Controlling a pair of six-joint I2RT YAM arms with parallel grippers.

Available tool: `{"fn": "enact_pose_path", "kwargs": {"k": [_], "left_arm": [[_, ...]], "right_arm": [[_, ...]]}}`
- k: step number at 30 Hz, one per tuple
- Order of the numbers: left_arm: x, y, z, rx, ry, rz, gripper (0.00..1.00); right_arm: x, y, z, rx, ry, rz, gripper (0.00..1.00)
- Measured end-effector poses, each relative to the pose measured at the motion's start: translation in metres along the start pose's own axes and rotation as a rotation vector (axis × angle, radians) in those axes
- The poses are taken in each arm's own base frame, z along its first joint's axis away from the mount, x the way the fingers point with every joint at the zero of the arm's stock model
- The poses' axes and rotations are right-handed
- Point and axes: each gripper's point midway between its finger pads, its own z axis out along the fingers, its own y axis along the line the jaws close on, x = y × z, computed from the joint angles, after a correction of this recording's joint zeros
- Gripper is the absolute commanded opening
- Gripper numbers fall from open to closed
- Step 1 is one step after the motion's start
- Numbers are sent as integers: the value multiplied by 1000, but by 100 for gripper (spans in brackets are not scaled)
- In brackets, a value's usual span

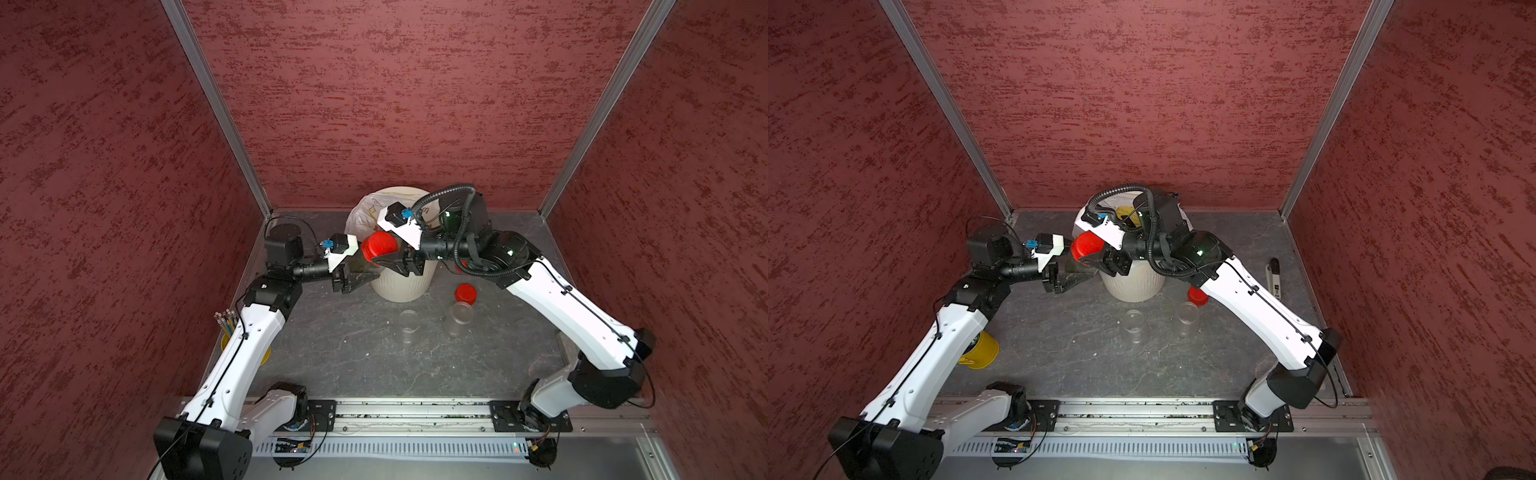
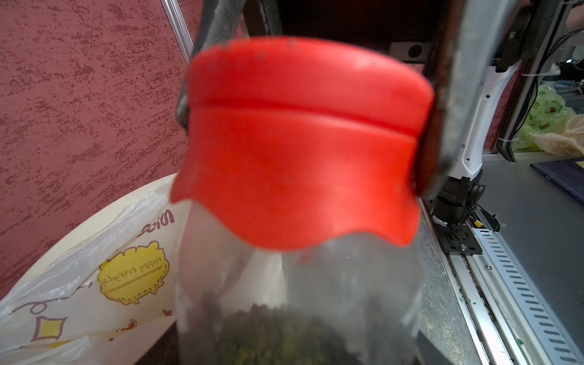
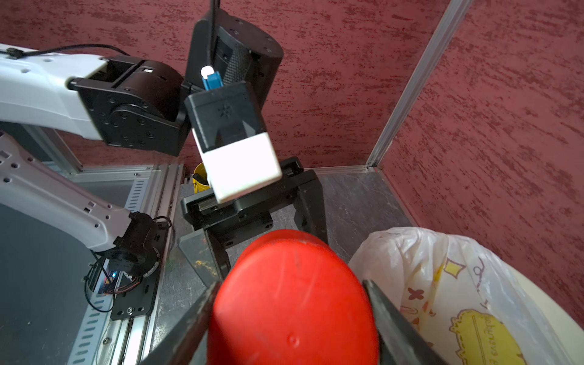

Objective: Empty moldy tea leaves from jars
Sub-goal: Screw the lid onto the jar.

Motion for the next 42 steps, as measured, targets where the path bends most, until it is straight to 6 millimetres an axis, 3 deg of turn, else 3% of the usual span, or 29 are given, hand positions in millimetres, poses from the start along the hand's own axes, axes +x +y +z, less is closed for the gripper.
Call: {"fn": "enact_pose_path", "kwargs": {"k": [6, 15, 18, 22, 26, 31, 35, 42], "left_arm": [[-1, 0, 0, 0, -3, 5, 64], [3, 0, -1, 1, 5, -26, 64], [4, 2, -1, -3, 8, -32, 64], [5, 2, -2, -7, 11, -43, 64], [5, 2, -2, -7, 11, -44, 64], [5, 3, -2, -8, 11, -45, 64], [6, 5, -3, -22, 17, -50, 64], [5, 6, -3, -27, 15, -45, 64]], "right_arm": [[0, 2, 0, -85, 32, -129, 38], [-9, 9, -14, -124, 23, -282, 50], [-9, 13, -16, -142, 27, -286, 49], [-9, 15, -16, -149, 26, -278, 38], [-13, 10, -14, -130, 8, -247, 34], [-13, -6, -10, -39, 12, -172, 32], [-19, -19, -18, 56, 10, -110, 31], [-24, -74, -70, 325, -26, 52, 30]]}}
